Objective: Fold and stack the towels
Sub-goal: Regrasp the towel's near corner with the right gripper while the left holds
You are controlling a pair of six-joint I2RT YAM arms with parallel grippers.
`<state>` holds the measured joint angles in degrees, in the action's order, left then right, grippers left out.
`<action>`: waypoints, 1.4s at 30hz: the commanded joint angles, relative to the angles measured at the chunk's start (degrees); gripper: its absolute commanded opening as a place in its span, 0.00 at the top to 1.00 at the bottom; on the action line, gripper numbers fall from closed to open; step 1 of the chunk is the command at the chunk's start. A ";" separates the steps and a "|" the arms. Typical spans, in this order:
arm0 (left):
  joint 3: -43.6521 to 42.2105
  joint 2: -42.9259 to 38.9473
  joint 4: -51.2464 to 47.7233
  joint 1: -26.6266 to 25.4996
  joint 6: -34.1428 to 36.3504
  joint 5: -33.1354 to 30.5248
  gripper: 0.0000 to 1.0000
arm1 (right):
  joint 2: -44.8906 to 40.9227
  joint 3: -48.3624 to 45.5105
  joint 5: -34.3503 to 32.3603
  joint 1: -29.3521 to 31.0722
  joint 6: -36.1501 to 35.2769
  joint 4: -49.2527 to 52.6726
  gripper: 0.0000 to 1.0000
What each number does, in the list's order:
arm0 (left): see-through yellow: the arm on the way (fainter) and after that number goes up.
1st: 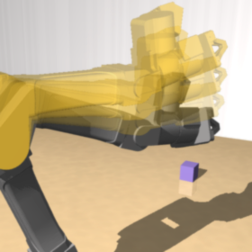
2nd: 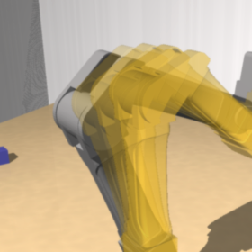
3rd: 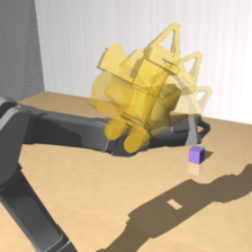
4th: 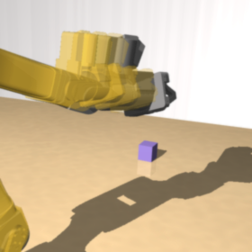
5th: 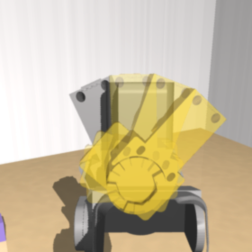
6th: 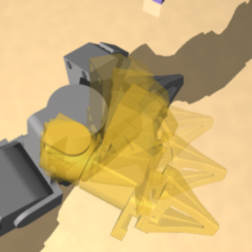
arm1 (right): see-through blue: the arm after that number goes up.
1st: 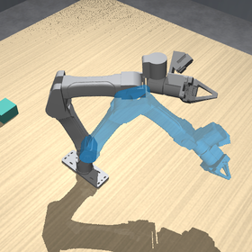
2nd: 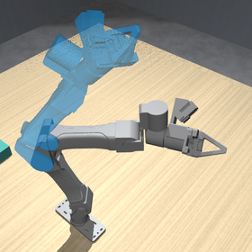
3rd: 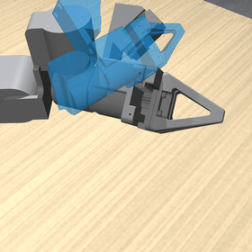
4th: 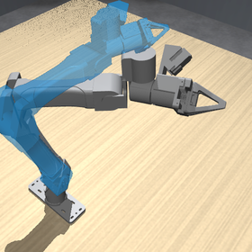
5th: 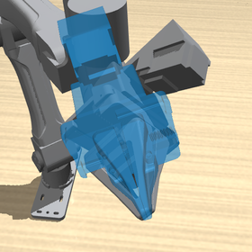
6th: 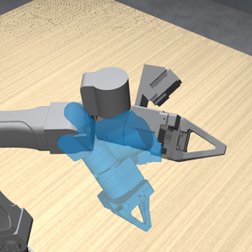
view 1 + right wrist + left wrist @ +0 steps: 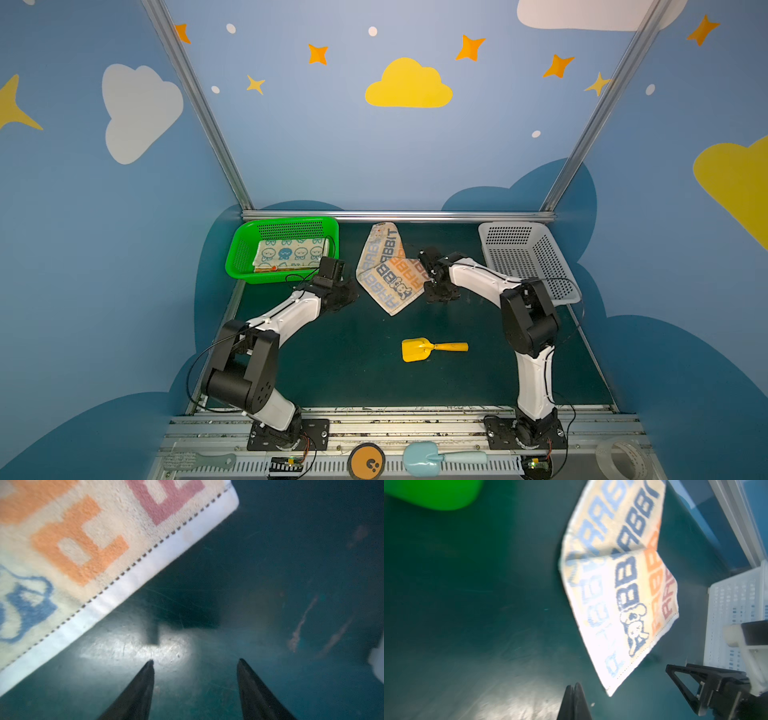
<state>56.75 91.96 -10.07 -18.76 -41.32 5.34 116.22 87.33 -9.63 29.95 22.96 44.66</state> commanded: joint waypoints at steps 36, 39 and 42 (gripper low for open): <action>17.05 24.72 -3.75 -6.77 -0.89 3.89 0.09 | 26.60 32.55 17.86 -8.50 -1.61 12.13 0.42; 17.42 24.72 -4.23 -6.14 -0.36 3.84 0.08 | 26.52 31.95 16.91 -7.41 -3.32 12.80 0.45; 17.60 24.67 -4.47 -5.60 -0.09 3.62 0.07 | 25.83 30.54 15.72 -6.46 -4.65 12.74 0.52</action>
<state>74.76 114.78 -10.85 -25.26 -42.54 10.37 139.28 120.22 7.33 22.02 20.45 51.92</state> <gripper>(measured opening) 0.922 0.501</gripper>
